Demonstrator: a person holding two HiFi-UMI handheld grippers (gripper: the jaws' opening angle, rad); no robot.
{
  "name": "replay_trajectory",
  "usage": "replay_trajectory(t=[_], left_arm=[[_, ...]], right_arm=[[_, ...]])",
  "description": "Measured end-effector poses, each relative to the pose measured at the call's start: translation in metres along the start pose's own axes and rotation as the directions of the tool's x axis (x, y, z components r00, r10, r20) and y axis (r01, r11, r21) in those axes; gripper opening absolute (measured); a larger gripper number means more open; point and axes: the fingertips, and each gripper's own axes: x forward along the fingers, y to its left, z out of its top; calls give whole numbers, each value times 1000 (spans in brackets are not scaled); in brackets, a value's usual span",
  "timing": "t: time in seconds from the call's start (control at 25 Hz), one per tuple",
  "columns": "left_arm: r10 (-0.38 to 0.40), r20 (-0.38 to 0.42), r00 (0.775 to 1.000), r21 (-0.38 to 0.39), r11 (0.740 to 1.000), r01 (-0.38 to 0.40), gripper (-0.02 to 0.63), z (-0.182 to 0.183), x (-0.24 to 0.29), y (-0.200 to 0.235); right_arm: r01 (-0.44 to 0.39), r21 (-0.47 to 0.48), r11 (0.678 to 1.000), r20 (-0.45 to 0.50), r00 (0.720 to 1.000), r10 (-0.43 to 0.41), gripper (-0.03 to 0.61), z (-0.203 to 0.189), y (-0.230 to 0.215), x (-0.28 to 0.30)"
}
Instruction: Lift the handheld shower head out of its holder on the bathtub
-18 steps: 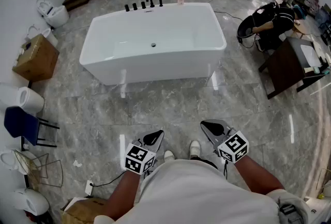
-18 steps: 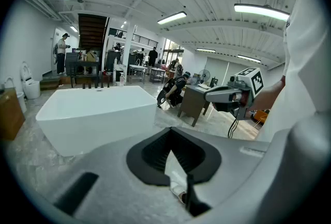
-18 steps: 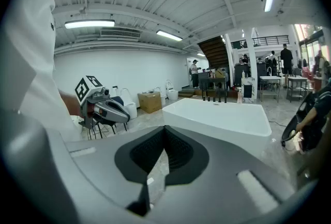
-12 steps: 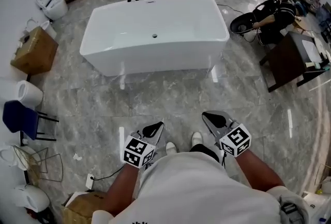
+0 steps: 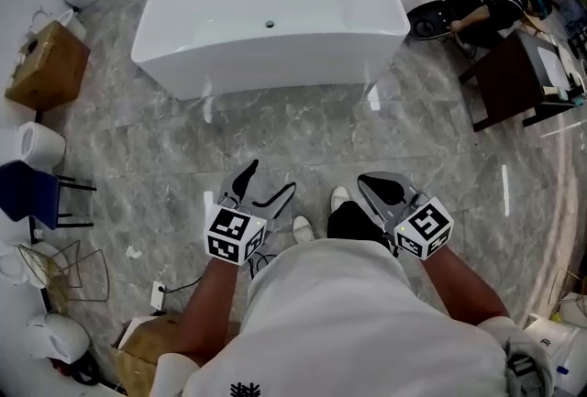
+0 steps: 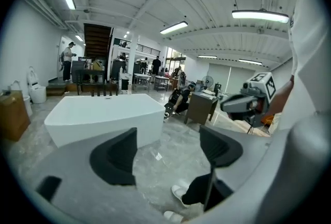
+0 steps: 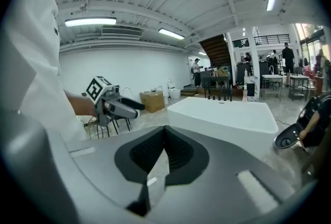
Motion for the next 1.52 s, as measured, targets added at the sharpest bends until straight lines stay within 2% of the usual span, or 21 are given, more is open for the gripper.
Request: replay_trajectory(t=[0.08,0.2,0.36,0.44,0.8,0.96,1.16,1.28,1.52], left_arm=[[38,39,999,-14,999,-38,415,16,2,21],[70,85,994,-36,997,-67,423,37,10,50],[95,85,992,-42,995,-91,414,46,39,78],[107,76,991,-56,993,-103,410,53,55,91],[142,16,990,-83,987,-140,396,107,136,144],[181,-9,983,-82,980,-181,388,137,179,165],[201,-9,980,-63,978,-201,387,163,233,188],[190,-17,982,-54,980,-191,387,173,258,192],[162,-16,987,-50,985,-162,387,192,289,209]], right_arm=[[-16,-21,1000,-19,1000,16,12,-3,3,5],[-38,-26,999,-29,999,37,12,-5,0,17],[-72,-5,997,-25,997,72,14,-15,-22,39],[-84,7,996,-30,996,84,15,-14,-42,53],[-134,25,991,-1,991,134,14,39,-154,114],[-120,48,992,15,993,119,14,55,-221,122],[-97,72,993,11,995,96,14,55,-292,137],[-86,86,993,10,996,85,14,57,-314,142],[-88,97,991,4,996,88,14,63,-329,163]])
